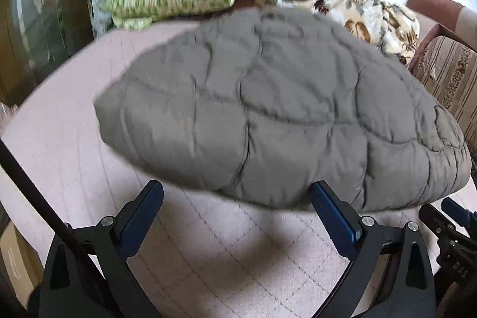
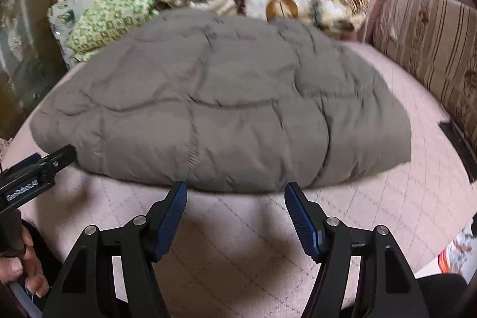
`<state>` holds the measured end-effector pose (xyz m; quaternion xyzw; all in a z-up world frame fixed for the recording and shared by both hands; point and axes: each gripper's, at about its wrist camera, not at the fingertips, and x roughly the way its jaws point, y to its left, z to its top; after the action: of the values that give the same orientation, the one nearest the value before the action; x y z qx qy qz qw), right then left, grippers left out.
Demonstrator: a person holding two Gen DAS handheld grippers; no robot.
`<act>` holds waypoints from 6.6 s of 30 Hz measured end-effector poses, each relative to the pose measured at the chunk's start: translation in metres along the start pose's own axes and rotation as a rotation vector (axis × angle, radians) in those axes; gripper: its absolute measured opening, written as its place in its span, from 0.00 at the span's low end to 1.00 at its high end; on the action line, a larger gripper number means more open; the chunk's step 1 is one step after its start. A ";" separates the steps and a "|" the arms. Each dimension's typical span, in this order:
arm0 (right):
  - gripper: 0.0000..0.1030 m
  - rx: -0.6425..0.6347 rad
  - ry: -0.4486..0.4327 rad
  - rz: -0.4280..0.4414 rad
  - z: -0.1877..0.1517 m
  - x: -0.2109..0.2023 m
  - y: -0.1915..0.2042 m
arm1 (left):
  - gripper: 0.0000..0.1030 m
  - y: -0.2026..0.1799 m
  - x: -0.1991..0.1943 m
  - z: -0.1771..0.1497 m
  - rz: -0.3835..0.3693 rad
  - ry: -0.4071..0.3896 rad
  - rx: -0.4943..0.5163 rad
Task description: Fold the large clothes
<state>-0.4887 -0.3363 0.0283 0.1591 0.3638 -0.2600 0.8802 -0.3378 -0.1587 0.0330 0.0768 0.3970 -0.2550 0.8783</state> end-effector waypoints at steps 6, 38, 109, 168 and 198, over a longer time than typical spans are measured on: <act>0.70 0.011 -0.150 -0.024 0.023 -0.021 -0.004 | 0.97 -0.002 -0.017 0.009 0.044 -0.136 0.019; 0.82 -0.100 -0.402 0.001 0.004 -0.086 0.009 | 0.99 0.002 -0.165 0.022 -0.134 -0.306 0.077; 0.99 -0.204 -0.383 0.004 -0.049 -0.117 0.048 | 1.00 -0.018 -0.087 -0.045 0.113 -0.082 0.186; 0.99 -0.199 -0.374 -0.005 -0.051 -0.114 0.043 | 1.00 -0.015 -0.084 -0.046 0.102 -0.077 0.203; 0.99 -0.199 -0.373 -0.005 -0.052 -0.112 0.040 | 1.00 -0.017 -0.084 -0.046 0.103 -0.079 0.211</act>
<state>-0.5619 -0.2413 0.0774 0.0195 0.2189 -0.2498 0.9430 -0.4229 -0.1252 0.0649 0.1792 0.3286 -0.2529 0.8922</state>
